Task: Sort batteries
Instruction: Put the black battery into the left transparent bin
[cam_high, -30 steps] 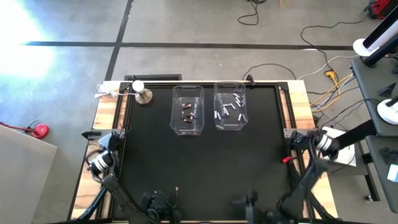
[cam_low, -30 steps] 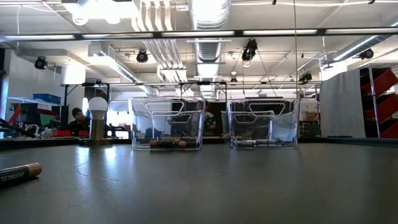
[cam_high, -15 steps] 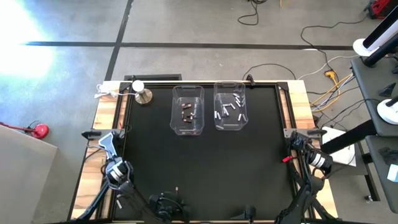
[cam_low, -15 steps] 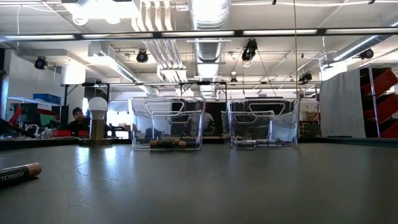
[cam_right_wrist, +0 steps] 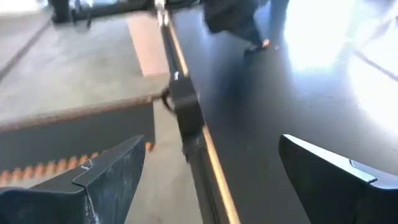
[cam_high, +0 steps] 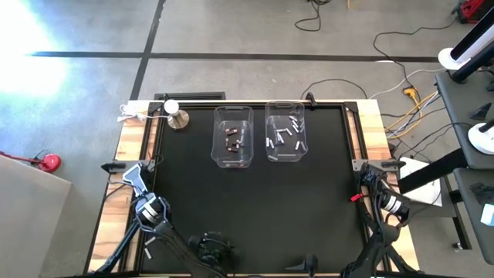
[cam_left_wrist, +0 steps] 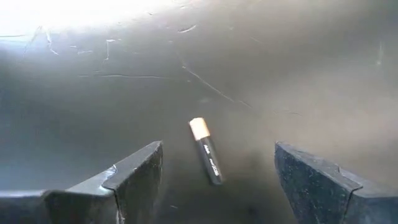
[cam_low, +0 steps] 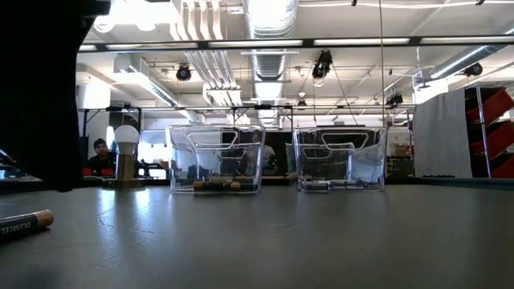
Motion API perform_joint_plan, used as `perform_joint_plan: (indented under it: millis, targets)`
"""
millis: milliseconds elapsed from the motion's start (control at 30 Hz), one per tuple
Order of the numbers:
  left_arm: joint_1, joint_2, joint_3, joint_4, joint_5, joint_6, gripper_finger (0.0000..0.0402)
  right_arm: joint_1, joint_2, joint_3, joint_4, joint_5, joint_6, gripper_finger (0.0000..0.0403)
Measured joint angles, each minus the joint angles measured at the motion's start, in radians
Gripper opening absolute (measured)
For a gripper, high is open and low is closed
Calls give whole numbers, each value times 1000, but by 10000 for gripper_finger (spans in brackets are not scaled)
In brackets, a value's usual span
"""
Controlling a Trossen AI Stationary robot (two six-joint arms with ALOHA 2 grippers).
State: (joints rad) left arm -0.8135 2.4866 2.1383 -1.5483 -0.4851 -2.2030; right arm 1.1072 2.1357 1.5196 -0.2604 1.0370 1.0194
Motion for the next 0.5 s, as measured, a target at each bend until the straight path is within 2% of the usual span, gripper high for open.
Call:
perform_joint_plan:
  millis: [167, 333, 500]
  targets:
    - [0, 0, -10, 0, -2, -15, 284, 2, -9, 0, 18, -48, -55, 361]
    - [2, 0, -9, 6, -3, -79, 288, 22, -14, 1, 16, -50, -88, 361]
    - [2, 0, -16, 46, -3, -73, 293, 26, -14, 1, 12, -50, -101, 361]
